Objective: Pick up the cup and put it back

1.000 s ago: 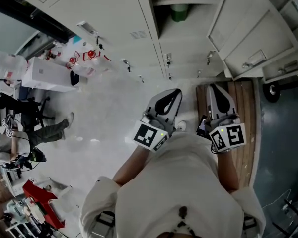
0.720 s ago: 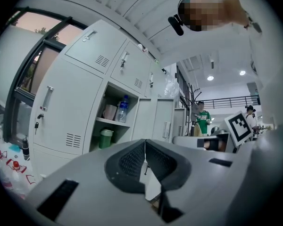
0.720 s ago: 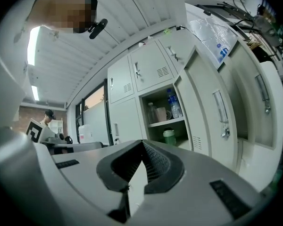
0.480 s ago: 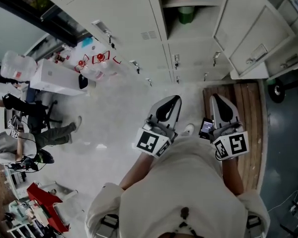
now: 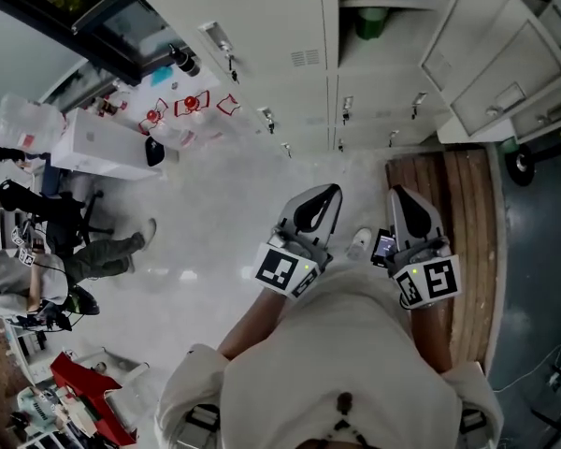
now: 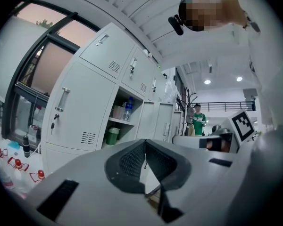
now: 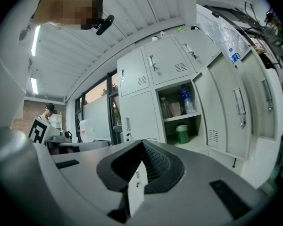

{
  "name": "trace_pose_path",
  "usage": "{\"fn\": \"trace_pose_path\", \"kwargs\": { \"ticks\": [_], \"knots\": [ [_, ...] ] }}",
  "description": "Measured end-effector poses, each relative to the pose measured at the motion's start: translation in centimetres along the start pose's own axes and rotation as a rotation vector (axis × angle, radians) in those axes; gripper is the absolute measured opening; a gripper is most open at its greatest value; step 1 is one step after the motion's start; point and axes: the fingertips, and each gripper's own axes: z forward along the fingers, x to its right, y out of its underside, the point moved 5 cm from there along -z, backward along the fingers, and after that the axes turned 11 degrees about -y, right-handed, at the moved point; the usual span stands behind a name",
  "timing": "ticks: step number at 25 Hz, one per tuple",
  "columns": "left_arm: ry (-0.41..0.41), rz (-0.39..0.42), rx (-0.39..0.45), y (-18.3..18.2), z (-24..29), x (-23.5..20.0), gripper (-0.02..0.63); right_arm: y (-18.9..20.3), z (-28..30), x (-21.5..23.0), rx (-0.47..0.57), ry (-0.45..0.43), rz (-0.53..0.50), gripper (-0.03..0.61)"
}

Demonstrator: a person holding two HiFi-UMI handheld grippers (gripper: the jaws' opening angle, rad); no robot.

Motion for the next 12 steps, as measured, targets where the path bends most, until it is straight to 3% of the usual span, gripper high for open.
{"fn": "trace_pose_path", "kwargs": {
  "ticks": [12],
  "knots": [
    [0.059,-0.009,0.003,-0.8,-9.2,-6.2,0.009,2.3,3.3,-11.3,0.007,0.06,0.009,0.025]
  ]
}}
